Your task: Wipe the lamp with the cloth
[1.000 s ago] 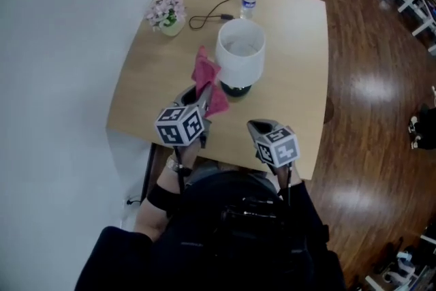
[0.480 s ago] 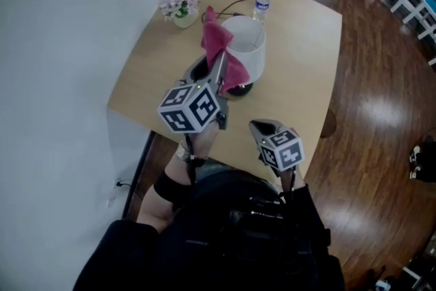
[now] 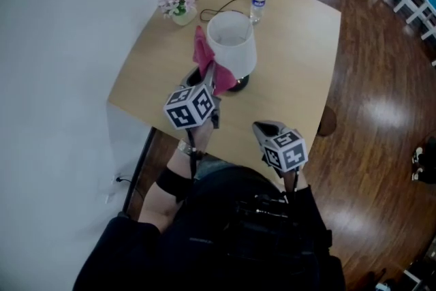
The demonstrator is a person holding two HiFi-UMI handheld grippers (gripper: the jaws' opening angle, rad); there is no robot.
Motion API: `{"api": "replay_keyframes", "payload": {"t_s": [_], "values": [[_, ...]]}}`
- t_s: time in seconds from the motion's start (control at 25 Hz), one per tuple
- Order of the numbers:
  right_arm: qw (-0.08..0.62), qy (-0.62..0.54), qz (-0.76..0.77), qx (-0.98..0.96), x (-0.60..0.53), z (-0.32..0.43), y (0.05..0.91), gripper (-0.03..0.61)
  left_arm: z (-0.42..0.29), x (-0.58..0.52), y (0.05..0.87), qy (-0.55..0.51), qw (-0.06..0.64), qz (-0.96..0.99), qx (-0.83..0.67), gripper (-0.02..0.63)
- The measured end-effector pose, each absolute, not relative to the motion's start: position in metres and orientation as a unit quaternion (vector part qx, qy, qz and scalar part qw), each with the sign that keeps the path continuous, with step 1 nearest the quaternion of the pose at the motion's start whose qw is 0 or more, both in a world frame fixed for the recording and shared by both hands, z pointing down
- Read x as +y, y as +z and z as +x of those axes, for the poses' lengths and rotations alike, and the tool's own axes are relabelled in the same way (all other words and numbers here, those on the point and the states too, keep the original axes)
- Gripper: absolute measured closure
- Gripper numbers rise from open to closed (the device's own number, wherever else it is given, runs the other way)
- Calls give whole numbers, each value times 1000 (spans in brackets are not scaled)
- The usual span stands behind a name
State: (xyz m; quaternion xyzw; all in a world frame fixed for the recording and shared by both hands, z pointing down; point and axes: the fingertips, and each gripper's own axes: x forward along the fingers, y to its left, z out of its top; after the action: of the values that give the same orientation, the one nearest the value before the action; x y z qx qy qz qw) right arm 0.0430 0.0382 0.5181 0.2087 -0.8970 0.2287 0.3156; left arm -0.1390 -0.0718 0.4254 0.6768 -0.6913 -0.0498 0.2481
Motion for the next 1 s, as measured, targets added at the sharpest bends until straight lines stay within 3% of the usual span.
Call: {"api": "replay_keyframes", "payload": {"t_s": [0.72, 1.0], "values": [[296, 245, 212, -899, 47, 66, 523, 574, -139, -53, 528, 87, 299, 653, -690, 503], [279, 253, 209, -902, 59, 82, 519, 574, -120, -19, 491, 48, 289, 660, -692, 505]]}}
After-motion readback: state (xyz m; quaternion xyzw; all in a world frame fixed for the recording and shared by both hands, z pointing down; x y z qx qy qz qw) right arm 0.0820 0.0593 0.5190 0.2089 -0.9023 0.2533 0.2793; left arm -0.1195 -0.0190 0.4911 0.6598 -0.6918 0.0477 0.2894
